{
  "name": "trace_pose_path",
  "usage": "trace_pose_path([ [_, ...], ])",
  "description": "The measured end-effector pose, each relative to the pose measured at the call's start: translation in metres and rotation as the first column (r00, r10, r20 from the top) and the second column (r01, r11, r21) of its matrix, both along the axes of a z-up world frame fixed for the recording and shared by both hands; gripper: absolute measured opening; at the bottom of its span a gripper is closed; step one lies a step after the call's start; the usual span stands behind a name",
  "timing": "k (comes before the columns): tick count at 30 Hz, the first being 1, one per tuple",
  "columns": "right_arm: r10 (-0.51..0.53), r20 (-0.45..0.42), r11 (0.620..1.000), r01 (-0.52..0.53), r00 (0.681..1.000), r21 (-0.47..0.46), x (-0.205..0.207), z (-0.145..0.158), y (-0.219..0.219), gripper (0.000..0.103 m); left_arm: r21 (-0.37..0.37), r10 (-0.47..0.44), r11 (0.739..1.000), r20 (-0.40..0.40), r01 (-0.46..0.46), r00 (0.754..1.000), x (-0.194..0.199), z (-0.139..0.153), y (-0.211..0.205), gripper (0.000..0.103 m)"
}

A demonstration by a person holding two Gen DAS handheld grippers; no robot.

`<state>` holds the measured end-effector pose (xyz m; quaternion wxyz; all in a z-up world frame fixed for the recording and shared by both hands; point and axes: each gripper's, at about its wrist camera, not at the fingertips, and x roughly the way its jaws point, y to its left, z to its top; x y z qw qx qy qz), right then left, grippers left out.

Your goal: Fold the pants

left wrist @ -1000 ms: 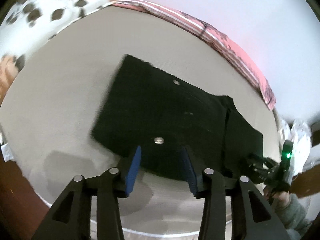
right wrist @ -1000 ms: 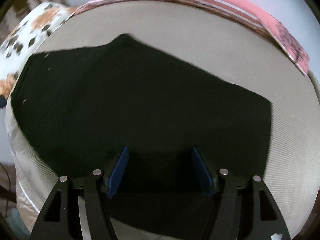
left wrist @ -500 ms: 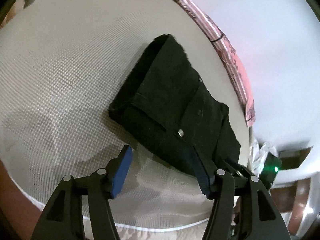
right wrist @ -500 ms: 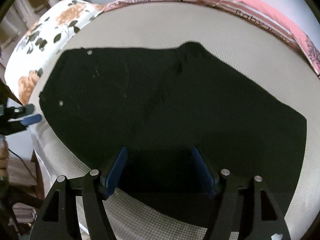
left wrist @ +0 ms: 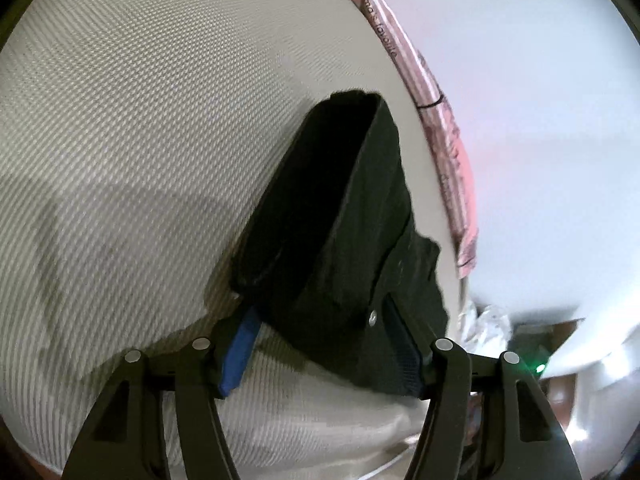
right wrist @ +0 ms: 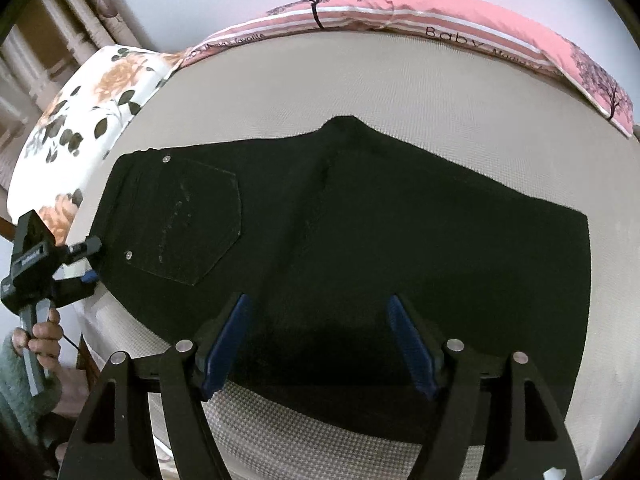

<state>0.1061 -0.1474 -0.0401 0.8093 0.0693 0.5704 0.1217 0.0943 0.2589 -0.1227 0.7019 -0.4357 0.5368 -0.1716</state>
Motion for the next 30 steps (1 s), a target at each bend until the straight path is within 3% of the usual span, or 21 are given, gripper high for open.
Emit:
trace_pose_path([
  [3,0.003,-0.002,1.000,-0.003,1.000,-0.005,0.000,-0.001,0.005,0.070,-0.047,0.009,0.999,0.004,-0.009,1.000,0.006,-0.005,0.007,0.064],
  [6,0.000,-0.003,1.000,0.000,1.000,0.000,0.002,-0.002,0.007,0.070,-0.045,0.003,0.999,0.023,-0.002,1.000,0.015,-0.005,0.005,0.064],
  [17,-0.030,0.018,1.000,0.030,0.999,0.003,0.000,0.003,-0.001,0.070,0.077,-0.066,0.995,0.080,0.059,0.995,0.040,0.004,-0.014,0.064],
  [19,-0.051,0.018,0.999,0.051,0.999,0.016,0.001,0.004,-0.006,0.070,0.121,-0.095,0.989,0.092,0.083,0.991,0.040,0.008,-0.021,0.060],
  [21,-0.068,0.019,0.997,0.068,0.997,0.030,0.001,0.005,-0.012,0.070,0.177,-0.126,0.978,0.090,0.109,0.988,0.038,0.010,-0.028,0.035],
  [24,-0.080,0.031,0.996,0.079,0.996,0.031,0.001,0.007,-0.018,0.070,0.180,-0.127,0.978,0.098,0.108,0.987,0.036,0.017,-0.030,0.029],
  [30,-0.104,0.048,0.994,0.101,0.993,0.050,-0.001,0.011,-0.030,0.070,0.263,-0.161,0.958,0.150,0.118,0.976,0.036,0.054,-0.057,0.026],
])
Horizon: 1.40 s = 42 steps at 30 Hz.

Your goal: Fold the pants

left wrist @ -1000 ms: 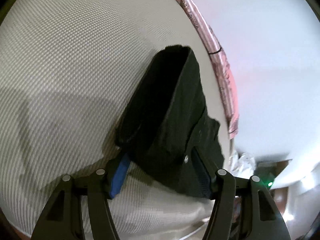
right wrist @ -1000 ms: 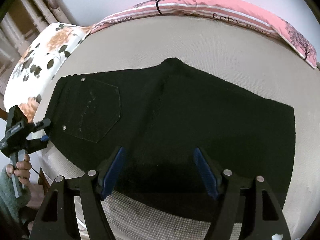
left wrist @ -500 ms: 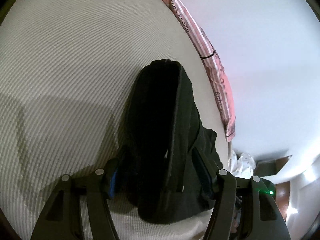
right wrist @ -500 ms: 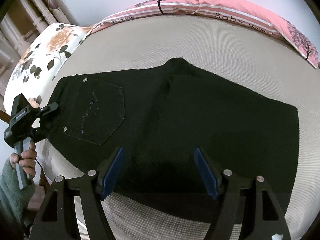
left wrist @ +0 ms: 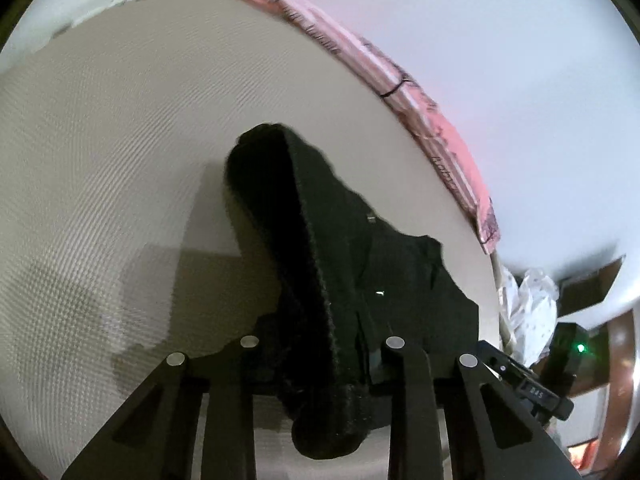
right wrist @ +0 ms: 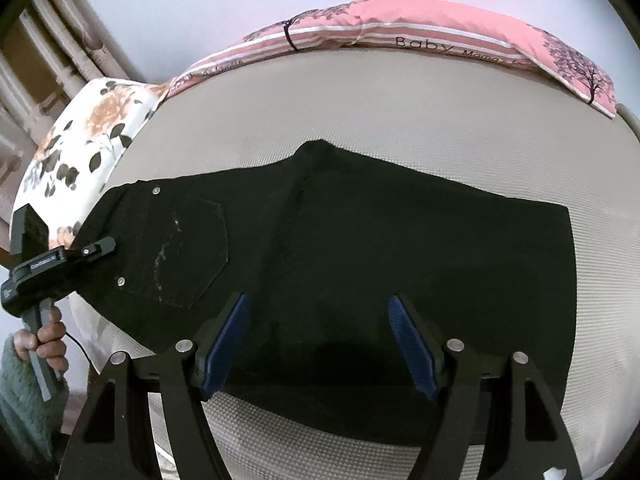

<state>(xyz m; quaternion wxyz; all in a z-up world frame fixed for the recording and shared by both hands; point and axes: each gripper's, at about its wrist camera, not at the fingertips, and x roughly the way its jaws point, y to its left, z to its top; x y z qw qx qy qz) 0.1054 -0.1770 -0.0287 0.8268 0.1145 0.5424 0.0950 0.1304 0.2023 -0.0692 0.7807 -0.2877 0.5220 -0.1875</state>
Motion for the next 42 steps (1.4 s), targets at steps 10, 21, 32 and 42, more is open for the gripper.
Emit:
trace_pose_path([
  [10,-0.069,0.023,0.996,0.068,0.997,0.055,-0.008,0.004,-0.034,0.070,-0.026,-0.090,0.995,0.094,0.093,0.992,0.002,0.063,-0.070,0.026],
  [21,-0.237,0.048,0.967,0.231,0.970,0.103,-0.025,0.004,-0.114,0.070,-0.114,-0.249,0.958,0.137,0.264,0.959,0.013,0.083,-0.185,0.025],
  [32,-0.387,0.042,0.914,0.378,0.921,0.145,-0.032,0.017,-0.199,0.070,-0.052,-0.424,0.903,0.039,0.426,0.905,0.014,0.049,-0.314,0.025],
  [42,-0.397,-0.009,0.905,0.393,0.918,0.165,-0.033,0.000,-0.223,0.070,0.161,-0.487,0.857,-0.059,0.490,0.871,0.002,0.013,-0.381,0.027],
])
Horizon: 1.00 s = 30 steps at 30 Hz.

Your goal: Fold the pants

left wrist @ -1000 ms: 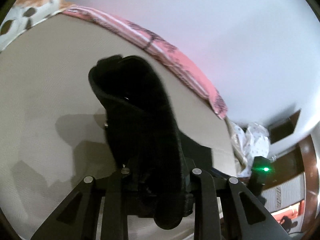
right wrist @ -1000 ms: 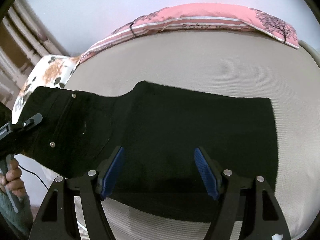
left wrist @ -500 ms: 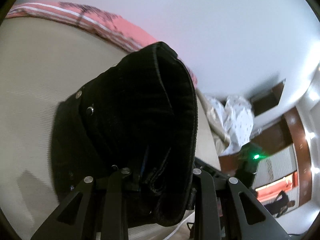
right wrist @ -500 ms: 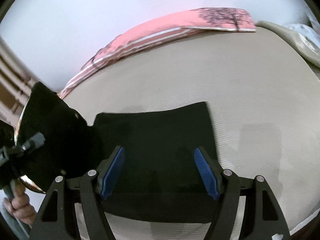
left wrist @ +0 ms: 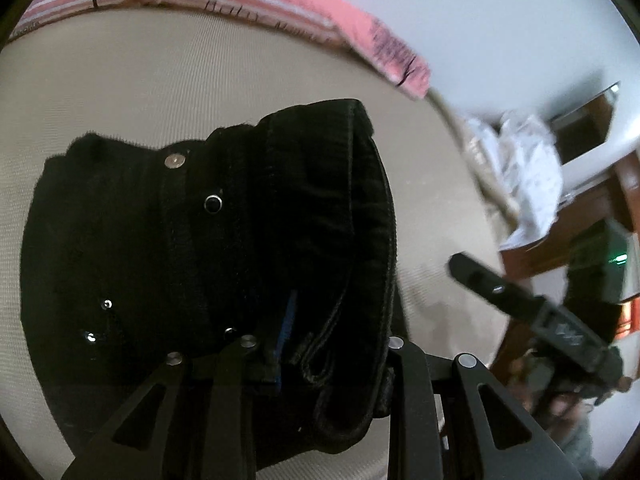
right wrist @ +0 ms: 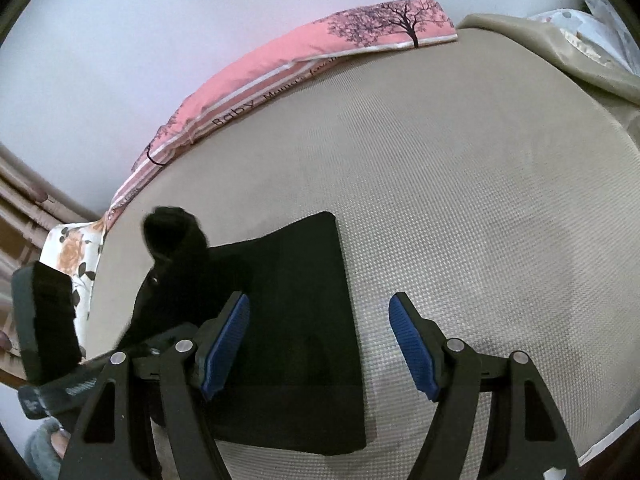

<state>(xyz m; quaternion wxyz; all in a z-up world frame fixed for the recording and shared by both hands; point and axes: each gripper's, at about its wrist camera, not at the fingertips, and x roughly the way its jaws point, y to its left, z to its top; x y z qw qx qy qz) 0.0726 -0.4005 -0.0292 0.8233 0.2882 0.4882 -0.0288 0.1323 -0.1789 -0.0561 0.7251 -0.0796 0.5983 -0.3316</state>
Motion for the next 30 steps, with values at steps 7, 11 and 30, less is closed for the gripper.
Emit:
trace_pose_path([
  [7,0.005,-0.006,1.000,-0.005,1.000,0.009,-0.001,-0.010,-0.003,0.070,0.103,-0.080,0.992,0.081,0.071,0.993,-0.013,0.009,-0.018,0.051],
  [11,0.019,-0.012,1.000,-0.019,1.000,0.011,0.000,-0.016,-0.002,0.070,0.055,-0.112,0.993,0.181,0.104,0.977,-0.027,0.030,-0.017,0.083],
  [30,0.390,0.027,0.891,-0.384,0.921,0.241,0.052,-0.052,0.022,0.066,0.184,0.270,0.935,0.193,-0.305,0.943,0.004,0.023,0.155,0.083],
])
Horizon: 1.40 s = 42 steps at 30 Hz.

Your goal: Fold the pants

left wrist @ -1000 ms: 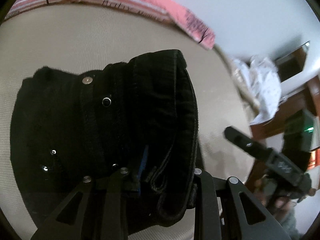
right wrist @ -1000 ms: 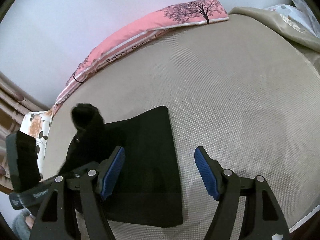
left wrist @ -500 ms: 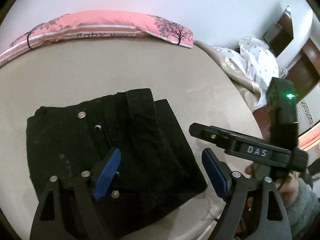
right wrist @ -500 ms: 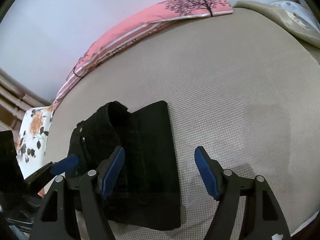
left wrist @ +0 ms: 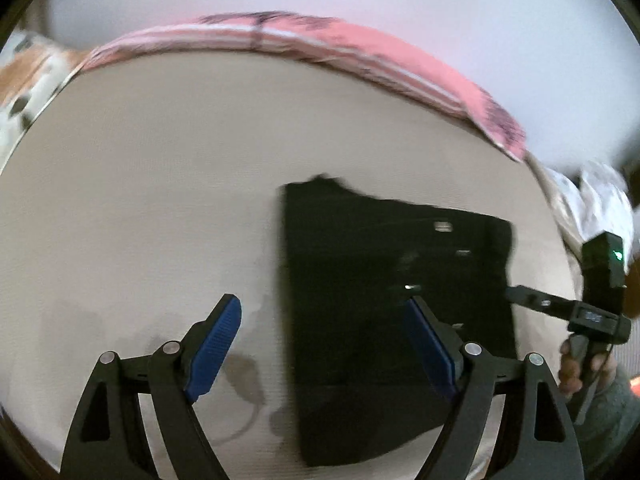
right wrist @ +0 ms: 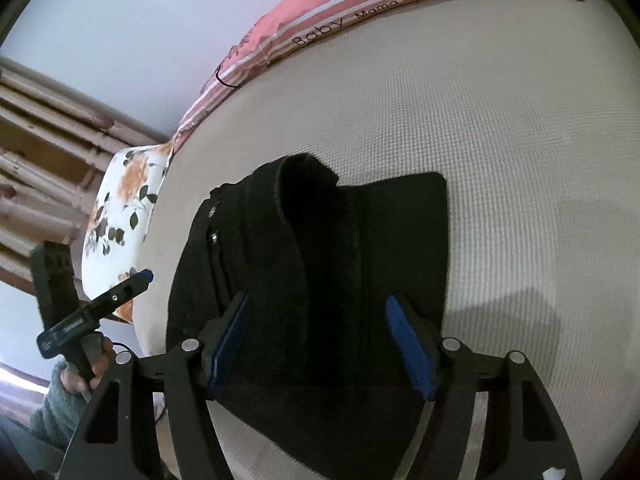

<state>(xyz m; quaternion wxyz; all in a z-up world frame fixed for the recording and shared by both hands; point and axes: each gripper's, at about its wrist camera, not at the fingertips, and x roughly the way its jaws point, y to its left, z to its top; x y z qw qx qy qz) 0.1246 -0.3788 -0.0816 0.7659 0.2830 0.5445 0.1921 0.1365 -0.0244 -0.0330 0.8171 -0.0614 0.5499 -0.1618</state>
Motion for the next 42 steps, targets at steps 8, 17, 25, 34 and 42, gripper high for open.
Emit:
trace_pose_path([
  [8,0.070,0.024,0.995,-0.072,0.997,0.072,0.020,-0.014,0.009,0.064,0.030,0.079,0.997,-0.078,-0.077,0.994,0.001,-0.032,0.025,0.083],
  [17,0.024,0.023,0.987,-0.028,0.999,0.161,0.028,-0.015,0.018,0.018,0.034,0.083,0.996,-0.083,-0.081,0.993,0.005,-0.039,0.021,0.083],
  [25,-0.085,0.068,0.989,0.076,0.994,0.126,0.003,0.030,0.021,0.010,0.026,0.078,0.997,-0.070,-0.077,0.994,0.008,-0.031,0.018,0.083],
  [34,-0.242,0.032,0.967,0.239,0.970,0.087,-0.020,0.033,-0.018,0.009,0.006,0.007,1.000,-0.022,-0.007,1.000,0.006,-0.014,-0.001,0.083],
  [42,-0.268,-0.034,0.963,0.267,0.963,-0.035,-0.016,-0.003,-0.026,0.013,0.152,-0.068,0.986,-0.044,0.074,0.997,0.005,-0.045,-0.029,0.083],
])
